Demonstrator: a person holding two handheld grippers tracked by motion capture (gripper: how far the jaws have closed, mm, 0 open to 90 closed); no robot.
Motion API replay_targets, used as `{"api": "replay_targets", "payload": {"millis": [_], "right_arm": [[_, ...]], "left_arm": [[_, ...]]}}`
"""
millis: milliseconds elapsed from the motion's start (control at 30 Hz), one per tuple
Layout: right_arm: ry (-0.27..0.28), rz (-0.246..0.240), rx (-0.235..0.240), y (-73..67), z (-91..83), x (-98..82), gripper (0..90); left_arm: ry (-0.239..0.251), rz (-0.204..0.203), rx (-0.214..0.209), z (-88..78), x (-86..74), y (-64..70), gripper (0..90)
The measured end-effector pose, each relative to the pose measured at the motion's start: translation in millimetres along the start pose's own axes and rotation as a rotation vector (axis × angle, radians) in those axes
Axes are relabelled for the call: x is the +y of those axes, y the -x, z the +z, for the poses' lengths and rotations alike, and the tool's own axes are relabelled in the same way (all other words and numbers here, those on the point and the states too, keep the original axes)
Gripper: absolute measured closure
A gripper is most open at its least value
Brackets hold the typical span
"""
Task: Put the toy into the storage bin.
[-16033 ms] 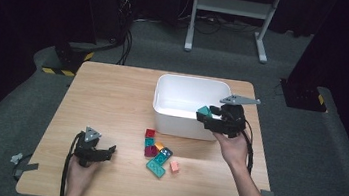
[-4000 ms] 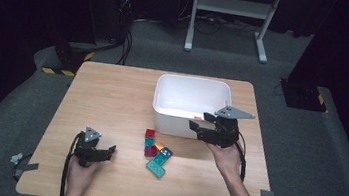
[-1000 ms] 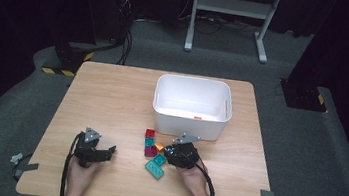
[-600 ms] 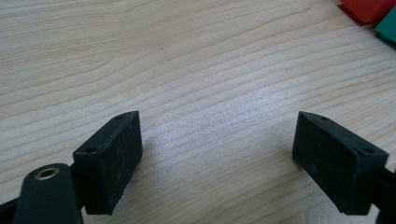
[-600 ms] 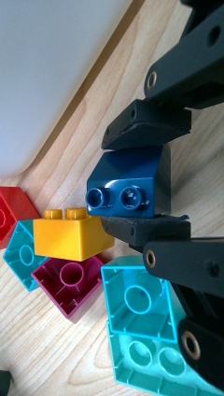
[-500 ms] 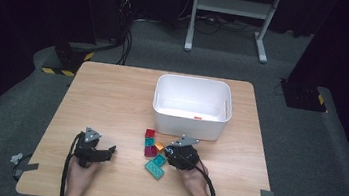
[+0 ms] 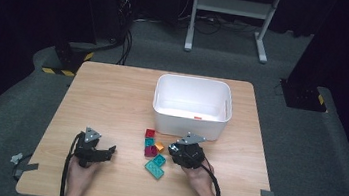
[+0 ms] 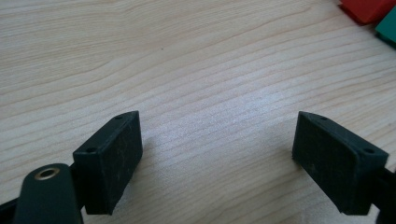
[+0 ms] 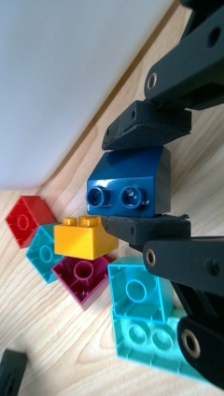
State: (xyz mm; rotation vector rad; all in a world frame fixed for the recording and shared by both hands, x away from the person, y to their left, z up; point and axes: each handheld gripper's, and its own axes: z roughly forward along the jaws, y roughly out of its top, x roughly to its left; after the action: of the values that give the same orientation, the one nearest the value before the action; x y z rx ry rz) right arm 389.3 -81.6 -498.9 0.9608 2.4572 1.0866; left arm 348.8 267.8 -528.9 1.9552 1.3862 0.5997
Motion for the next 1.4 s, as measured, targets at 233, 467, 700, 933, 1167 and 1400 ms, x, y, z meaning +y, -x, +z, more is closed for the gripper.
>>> {"api": "replay_targets", "payload": {"millis": [233, 467, 700, 933, 1167, 1400], "right_arm": [[0.024, -0.005, 0.012, 5.1, -20.3, 7.9, 58.9], [0.051, -0.017, 0.017, 8.9, -42.3, 21.1, 58.9], [0.081, -0.014, 0.024, 16.3, -64.6, 36.7, 58.9], [0.101, -0.007, 0.029, 23.2, -81.1, 49.5, 58.9], [0.131, 0.007, 0.029, 34.1, -98.3, 65.0, 58.9], [0.141, 0.036, 0.03, 46.5, -105.0, 76.9, 58.9]], "left_arm": [[0.001, -0.002, 0.0, 0.1, 0.0, 0.1, 16.0], [0.001, -0.001, 0.0, 0.1, 0.0, 0.1, 16.0], [0.0, 0.0, 0.0, 0.0, 0.0, -0.1, 16.1], [0.0, -0.001, -0.001, 0.0, 0.0, -0.1, 16.1], [0.0, -0.001, -0.001, 0.0, 0.0, -0.1, 16.1], [0.001, -0.002, -0.001, 0.1, 0.0, 0.0, 16.1]]}}
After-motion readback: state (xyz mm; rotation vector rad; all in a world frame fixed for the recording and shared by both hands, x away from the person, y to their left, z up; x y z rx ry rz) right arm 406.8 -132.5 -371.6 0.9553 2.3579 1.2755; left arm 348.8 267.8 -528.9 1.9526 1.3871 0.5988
